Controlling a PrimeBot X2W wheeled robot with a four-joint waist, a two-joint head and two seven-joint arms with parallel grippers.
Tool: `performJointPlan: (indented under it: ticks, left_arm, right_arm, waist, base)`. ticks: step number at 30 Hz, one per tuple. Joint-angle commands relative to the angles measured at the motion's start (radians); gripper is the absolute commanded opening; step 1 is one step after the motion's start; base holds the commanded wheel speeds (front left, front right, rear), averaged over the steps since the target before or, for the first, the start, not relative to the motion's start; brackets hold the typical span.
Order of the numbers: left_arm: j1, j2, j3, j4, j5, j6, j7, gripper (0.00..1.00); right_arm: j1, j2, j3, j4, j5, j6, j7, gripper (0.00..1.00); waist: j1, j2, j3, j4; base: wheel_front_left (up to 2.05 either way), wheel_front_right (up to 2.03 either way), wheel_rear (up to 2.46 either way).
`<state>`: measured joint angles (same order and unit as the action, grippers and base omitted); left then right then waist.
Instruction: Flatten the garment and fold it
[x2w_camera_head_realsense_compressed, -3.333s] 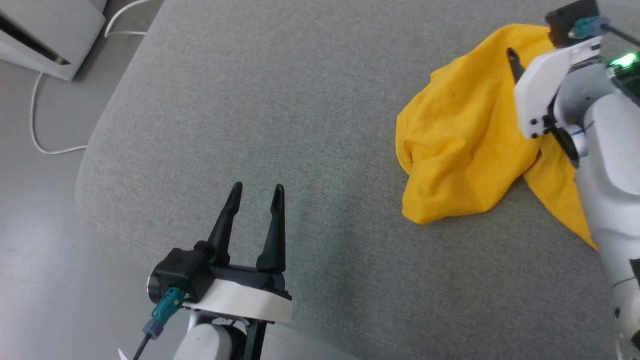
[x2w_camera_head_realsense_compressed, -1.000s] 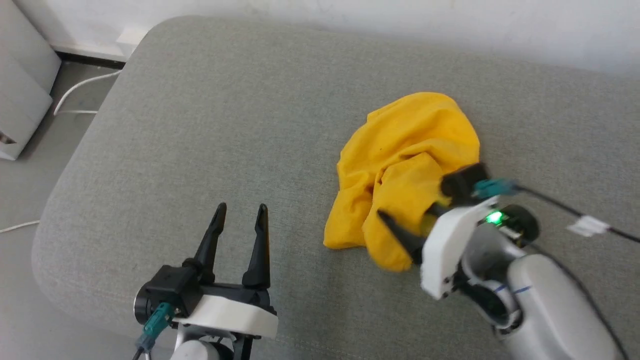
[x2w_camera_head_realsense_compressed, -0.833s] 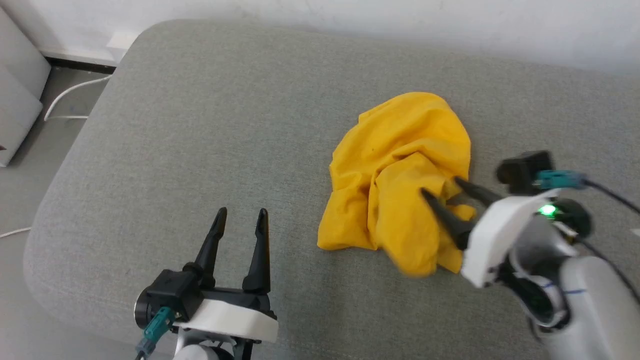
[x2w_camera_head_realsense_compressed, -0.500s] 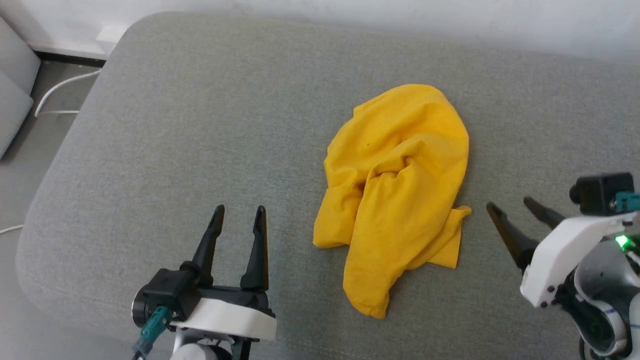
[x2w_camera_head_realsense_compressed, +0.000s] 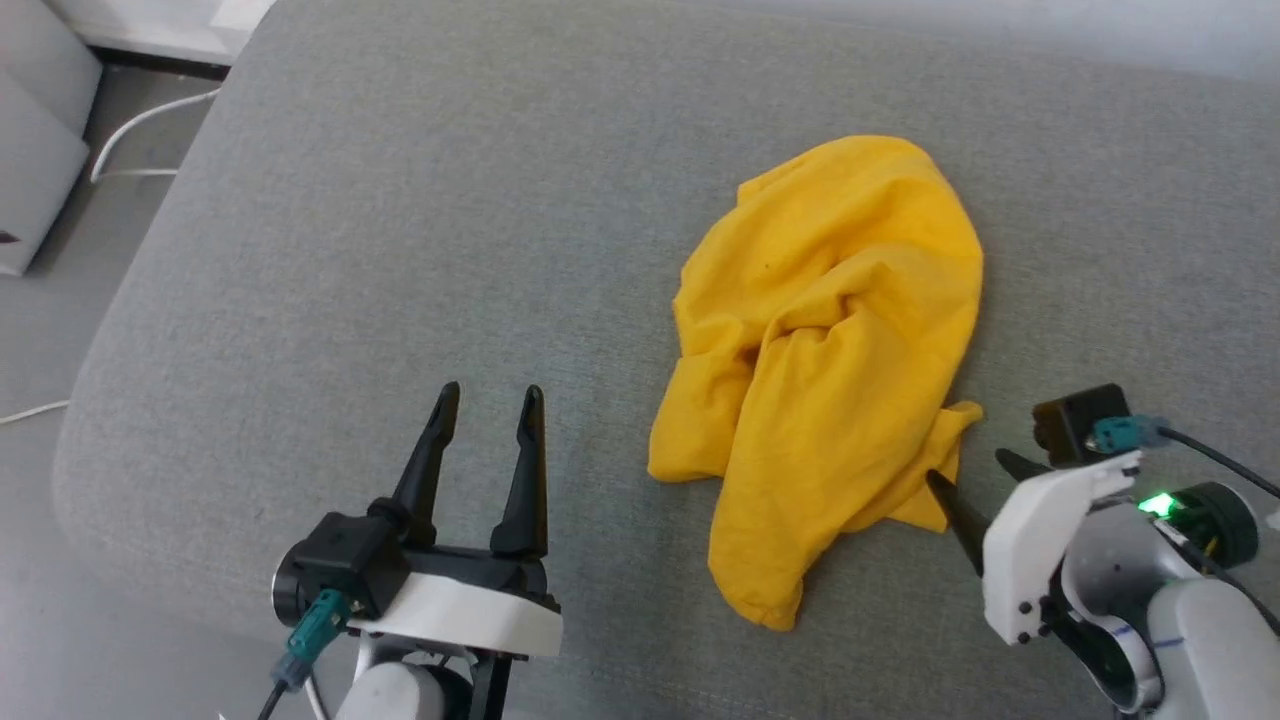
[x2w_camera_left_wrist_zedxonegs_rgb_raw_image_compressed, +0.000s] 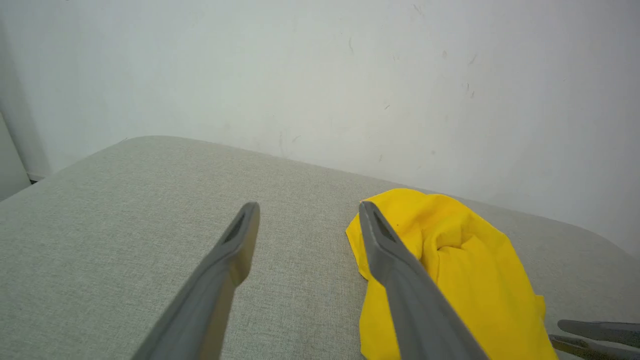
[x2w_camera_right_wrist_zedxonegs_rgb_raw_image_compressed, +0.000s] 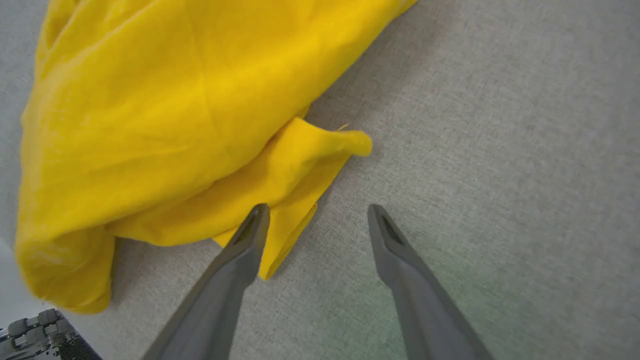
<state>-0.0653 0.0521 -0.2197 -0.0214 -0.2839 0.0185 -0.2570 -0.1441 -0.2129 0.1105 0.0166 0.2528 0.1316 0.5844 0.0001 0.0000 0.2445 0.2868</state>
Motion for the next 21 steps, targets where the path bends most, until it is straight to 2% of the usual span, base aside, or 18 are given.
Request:
performJointPlan:
  ticks: [1,5,6,7,8,9,13,17,21]
  left_arm:
    - [-0.012,-0.002,0.000,0.001,-0.006,0.001,-0.005,1.00]
    - [-0.011,-0.002,0.003,0.003,-0.006,0.003,-0.005,1.00]
    - [-0.010,-0.002,0.005,0.003,-0.006,0.003,-0.005,1.00]
    - [-0.009,-0.002,0.006,0.004,-0.006,0.004,-0.005,1.00]
    - [-0.009,-0.002,0.007,0.004,-0.006,0.004,-0.005,1.00]
    - [-0.009,-0.002,0.007,0.004,-0.006,0.004,-0.005,1.00]
    - [-0.005,-0.002,0.015,0.000,-0.006,0.010,-0.005,1.00]
    - [0.007,-0.002,0.034,-0.006,0.001,0.011,-0.005,1.00]
    - [0.008,-0.002,0.044,-0.011,0.007,0.006,-0.005,1.00]
  right_arm:
    - [-0.031,0.002,0.014,0.032,-0.010,-0.001,-0.016,1.00]
    - [-0.063,0.007,0.032,0.108,-0.026,-0.001,-0.022,1.00]
    - [-0.072,0.011,0.031,0.135,-0.035,-0.001,-0.019,0.95]
    - [-0.081,0.012,0.034,0.159,-0.043,-0.001,-0.018,0.60]
    - [-0.090,0.018,0.026,0.180,-0.049,-0.001,-0.021,0.36]
    - [-0.099,0.025,0.014,0.200,-0.059,-0.001,-0.025,0.00]
    - [-0.128,0.048,-0.002,0.231,-0.077,-0.001,-0.050,0.00]
    - [-0.154,0.047,-0.020,0.199,-0.072,-0.001,-0.070,0.00]
    - [-0.164,0.015,-0.113,0.146,-0.078,-0.001,-0.075,0.00]
  waist:
    - [-0.0001,0.0000,0.009,0.022]
    - [-0.0001,0.0000,0.009,0.037]
    - [-0.0001,0.0000,0.008,0.040]
    - [-0.0001,0.0000,0.008,0.044]
    - [-0.0001,0.0000,0.008,0.046]
    - [-0.0001,0.0000,0.007,0.048]
    - [-0.0001,0.0000,0.003,0.040]
    - [-0.0001,0.0000,-0.003,-0.004]
    - [-0.0001,0.0000,-0.009,-0.051]
  base:
    - [0.00,0.00,0.00]
    - [0.00,0.00,0.00]
    - [0.00,0.00,0.00]
    - [0.00,0.00,0.00]
    - [0.00,0.00,0.00]
    - [0.00,0.00,0.00]
    - [0.00,0.00,0.00]
    - [0.00,0.00,0.00]
    - [0.00,0.00,0.00]
